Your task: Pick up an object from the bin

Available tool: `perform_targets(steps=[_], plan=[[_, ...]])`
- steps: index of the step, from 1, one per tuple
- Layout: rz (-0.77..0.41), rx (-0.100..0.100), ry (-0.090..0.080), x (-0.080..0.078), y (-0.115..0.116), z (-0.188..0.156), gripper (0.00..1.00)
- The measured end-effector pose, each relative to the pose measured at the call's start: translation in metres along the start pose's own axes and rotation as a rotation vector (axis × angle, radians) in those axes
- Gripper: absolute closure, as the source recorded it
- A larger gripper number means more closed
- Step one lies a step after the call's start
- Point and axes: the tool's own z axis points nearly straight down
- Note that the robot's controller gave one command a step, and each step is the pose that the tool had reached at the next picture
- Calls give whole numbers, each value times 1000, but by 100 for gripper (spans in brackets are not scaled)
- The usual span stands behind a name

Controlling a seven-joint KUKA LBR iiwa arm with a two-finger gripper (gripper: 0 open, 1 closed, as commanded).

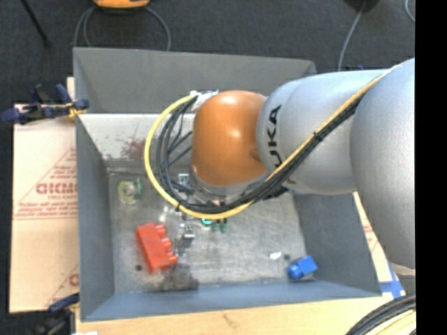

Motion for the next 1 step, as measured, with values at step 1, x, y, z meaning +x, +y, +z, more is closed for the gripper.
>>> perform_targets(steps=[1], plan=[[7,-1,-12,-34,-35,52,0]])
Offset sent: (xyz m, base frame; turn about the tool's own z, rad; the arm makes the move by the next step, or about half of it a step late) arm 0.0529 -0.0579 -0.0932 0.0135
